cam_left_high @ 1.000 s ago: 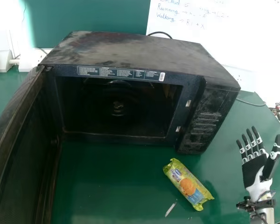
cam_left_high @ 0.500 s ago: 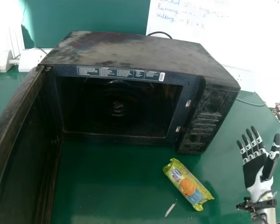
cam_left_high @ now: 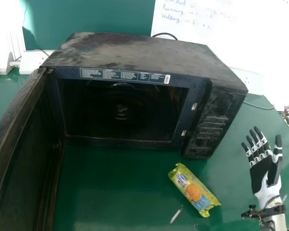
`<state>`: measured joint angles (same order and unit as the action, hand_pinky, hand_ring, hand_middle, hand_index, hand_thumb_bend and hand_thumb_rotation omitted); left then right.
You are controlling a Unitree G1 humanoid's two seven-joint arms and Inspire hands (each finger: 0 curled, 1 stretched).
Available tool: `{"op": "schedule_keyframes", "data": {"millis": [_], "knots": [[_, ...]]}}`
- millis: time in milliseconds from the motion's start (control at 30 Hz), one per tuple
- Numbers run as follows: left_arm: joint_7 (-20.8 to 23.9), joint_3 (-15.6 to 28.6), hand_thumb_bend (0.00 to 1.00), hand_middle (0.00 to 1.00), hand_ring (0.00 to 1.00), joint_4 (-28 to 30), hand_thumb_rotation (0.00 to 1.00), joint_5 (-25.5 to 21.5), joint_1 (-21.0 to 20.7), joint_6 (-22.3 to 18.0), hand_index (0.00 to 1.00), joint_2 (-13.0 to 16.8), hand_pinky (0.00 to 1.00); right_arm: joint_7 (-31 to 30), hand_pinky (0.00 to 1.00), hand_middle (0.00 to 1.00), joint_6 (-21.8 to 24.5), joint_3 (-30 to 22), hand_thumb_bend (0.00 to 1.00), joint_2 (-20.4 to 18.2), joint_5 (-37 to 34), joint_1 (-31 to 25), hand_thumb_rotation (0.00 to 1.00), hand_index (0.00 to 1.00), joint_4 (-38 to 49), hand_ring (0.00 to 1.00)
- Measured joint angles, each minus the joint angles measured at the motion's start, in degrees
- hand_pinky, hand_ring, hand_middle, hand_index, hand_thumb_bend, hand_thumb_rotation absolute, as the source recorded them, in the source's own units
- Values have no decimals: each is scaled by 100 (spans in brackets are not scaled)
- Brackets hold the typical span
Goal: Put biscuit inside oven
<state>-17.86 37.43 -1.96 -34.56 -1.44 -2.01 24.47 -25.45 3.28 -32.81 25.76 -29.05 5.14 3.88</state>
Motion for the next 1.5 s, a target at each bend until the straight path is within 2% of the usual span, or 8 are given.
{"op": "schedule_keyframes", "data": {"millis": [100, 200, 267, 467, 667, 1000, 1267, 1500], "knots": [[-2, 0, 100, 95, 98, 0, 100, -3, 0, 0, 83, 0, 100, 15, 100, 100, -100, 62, 97, 68, 247, -84, 79, 96, 124, 100], [-4, 0, 99, 94, 98, 0, 100, -2, 0, 0, 82, 0, 100, 26, 100, 100, -286, 159, 92, 112, 527, -176, 83, 96, 214, 100], [-2, 0, 99, 94, 98, 2, 100, -1, 0, 0, 82, 0, 100, 76, 100, 99, -339, 199, 91, 116, 670, -210, 80, 95, 257, 100], [39, 0, 100, 94, 98, 34, 100, 16, 8, 0, 82, -3, 100, 299, 100, 98, -396, 301, 98, 142, 1115, -337, 75, 95, 491, 100], [51, 0, 99, 94, 98, 85, 100, 15, 29, 0, 83, -14, 100, 365, 98, 97, -727, 409, 93, 179, 1550, -405, 67, 94, 575, 100], [72, -1, 100, 94, 98, 156, 100, 13, 61, 0, 83, -44, 100, 642, 91, 98, -1065, 630, 95, 285, 2525, -499, 70, 95, 870, 99], [82, -2, 99, 94, 98, 189, 100, 19, 79, 0, 83, -53, 100, 871, 99, 100, -939, 714, 97, 416, 3335, -719, 67, 96, 1341, 100], [115, -3, 100, 94, 98, 241, 100, 26, 99, 0, 83, -89, 100, 1071, 100, 98, -705, 804, 97, 421, 4012, -871, 64, 94, 1723, 99]]}}
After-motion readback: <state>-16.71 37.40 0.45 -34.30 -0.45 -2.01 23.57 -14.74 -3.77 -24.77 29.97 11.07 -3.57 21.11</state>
